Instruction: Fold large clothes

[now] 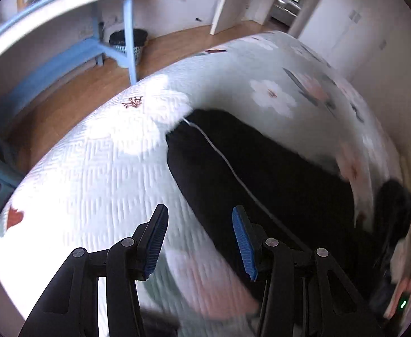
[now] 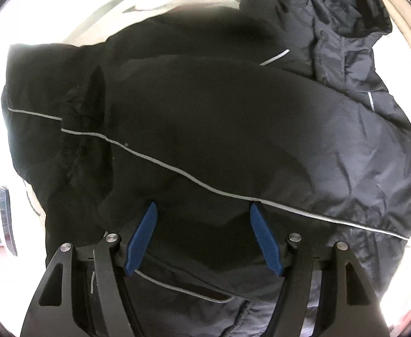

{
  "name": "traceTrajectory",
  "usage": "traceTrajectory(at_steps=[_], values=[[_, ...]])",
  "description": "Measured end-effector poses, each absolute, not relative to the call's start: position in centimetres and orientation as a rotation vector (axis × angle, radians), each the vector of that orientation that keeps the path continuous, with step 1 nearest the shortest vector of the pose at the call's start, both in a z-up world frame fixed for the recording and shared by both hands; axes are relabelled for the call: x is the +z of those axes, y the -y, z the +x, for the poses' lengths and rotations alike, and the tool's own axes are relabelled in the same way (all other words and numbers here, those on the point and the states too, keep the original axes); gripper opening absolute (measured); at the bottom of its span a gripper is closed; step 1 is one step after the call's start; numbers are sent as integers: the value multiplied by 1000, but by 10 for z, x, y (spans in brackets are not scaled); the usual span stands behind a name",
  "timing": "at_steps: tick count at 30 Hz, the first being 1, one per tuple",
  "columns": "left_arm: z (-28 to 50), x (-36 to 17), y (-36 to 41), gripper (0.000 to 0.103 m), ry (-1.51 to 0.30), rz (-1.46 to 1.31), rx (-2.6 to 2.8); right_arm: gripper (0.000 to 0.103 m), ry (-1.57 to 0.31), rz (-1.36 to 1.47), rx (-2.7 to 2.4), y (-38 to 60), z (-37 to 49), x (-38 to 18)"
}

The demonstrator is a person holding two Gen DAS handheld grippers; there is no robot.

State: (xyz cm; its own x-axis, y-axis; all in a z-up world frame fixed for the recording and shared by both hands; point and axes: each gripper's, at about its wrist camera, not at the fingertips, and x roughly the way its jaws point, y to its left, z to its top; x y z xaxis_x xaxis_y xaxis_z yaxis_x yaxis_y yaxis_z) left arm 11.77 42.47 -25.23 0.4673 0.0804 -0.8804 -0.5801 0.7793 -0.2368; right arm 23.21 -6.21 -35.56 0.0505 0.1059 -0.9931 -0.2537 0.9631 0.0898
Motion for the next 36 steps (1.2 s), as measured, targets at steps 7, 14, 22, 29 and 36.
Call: traceTrajectory(at_steps=[7, 14, 22, 29, 36], values=[[167, -312, -483, 50, -1056, -679, 442, 72, -1519, -123, 263, 49, 246, -368], [196, -346, -492, 50, -1095, -713, 385, 74, -1510, -148, 266, 41, 244, -370], [204, -336, -478, 17, -1043, -599, 326, 78, -1500, -154, 266, 50, 235, -382], [144, -254, -455, 14, -868, -549, 408, 77, -1412, -144, 244, 58, 214, -346], [92, -239, -445, 14, -877, -553, 520, 77, -1418, -100, 242, 61, 209, -361]])
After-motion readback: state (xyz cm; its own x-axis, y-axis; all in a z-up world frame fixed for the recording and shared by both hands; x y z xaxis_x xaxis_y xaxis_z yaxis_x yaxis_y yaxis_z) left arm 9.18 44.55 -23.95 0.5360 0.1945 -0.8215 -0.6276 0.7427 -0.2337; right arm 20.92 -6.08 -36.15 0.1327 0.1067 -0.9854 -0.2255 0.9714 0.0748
